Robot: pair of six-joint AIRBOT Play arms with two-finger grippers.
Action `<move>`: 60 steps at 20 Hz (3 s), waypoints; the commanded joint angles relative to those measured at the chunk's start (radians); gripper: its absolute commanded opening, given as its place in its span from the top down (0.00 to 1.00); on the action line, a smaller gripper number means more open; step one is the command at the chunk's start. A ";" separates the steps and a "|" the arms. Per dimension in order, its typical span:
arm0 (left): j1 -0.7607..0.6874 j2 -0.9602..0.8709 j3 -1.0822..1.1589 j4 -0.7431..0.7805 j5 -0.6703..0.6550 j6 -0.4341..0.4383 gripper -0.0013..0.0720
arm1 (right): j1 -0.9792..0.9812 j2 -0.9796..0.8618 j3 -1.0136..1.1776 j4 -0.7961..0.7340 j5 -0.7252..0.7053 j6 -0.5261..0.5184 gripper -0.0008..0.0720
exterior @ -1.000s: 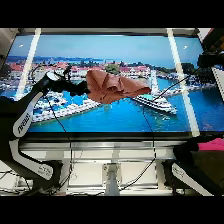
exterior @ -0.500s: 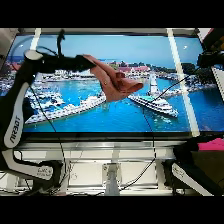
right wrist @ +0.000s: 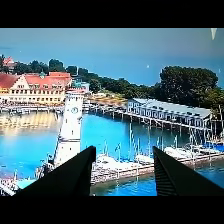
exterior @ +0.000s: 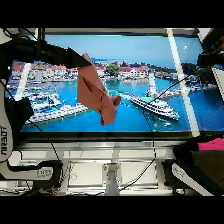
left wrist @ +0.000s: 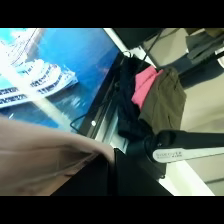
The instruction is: Fold the clothes and pants, and hang the long-sleeved shirts on hangers.
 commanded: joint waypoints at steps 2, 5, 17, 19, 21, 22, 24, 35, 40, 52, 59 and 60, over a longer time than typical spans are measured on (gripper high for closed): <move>-0.081 -0.002 0.006 -0.004 0.106 -0.010 0.96 | -0.001 0.001 0.000 0.014 -0.002 0.000 0.43; -0.211 -0.011 0.007 -0.004 0.121 0.003 0.96 | -0.001 0.001 0.000 0.013 -0.015 0.000 0.43; -0.050 -0.017 0.017 0.463 -0.090 0.133 0.96 | -0.001 0.001 0.000 -0.031 -0.010 0.000 0.43; -0.026 -0.045 0.017 0.675 0.023 0.134 0.96 | -0.001 0.001 0.000 -0.029 -0.010 0.000 0.43; -0.016 -0.099 0.017 0.776 0.108 0.175 0.96 | -0.001 0.001 0.000 -0.016 -0.010 0.000 0.43; -0.015 -0.135 0.017 0.783 0.135 0.218 0.96 | -0.001 0.001 0.000 -0.008 -0.010 0.000 0.43; -0.015 -0.219 0.017 0.783 0.182 0.249 0.96 | -0.001 0.001 0.000 -0.008 -0.010 0.000 0.43; -0.005 -0.348 0.017 0.992 0.575 0.069 0.96 | -0.001 0.000 0.000 0.000 -0.008 -0.007 0.43; -0.006 -0.349 0.017 0.992 0.670 0.069 0.96 | 0.000 -0.041 -0.009 0.048 -0.002 -0.122 0.53; -0.006 -0.362 0.017 0.993 0.679 0.080 0.96 | 0.000 -0.085 -0.150 0.370 0.221 -0.510 0.74; -0.005 -0.360 0.017 0.993 0.705 0.080 0.01 | 0.000 -0.085 -0.198 0.391 0.240 -0.510 0.71; -0.006 -0.357 0.017 0.993 0.715 0.080 0.02 | 0.000 -0.085 -0.198 0.391 0.240 -0.510 0.71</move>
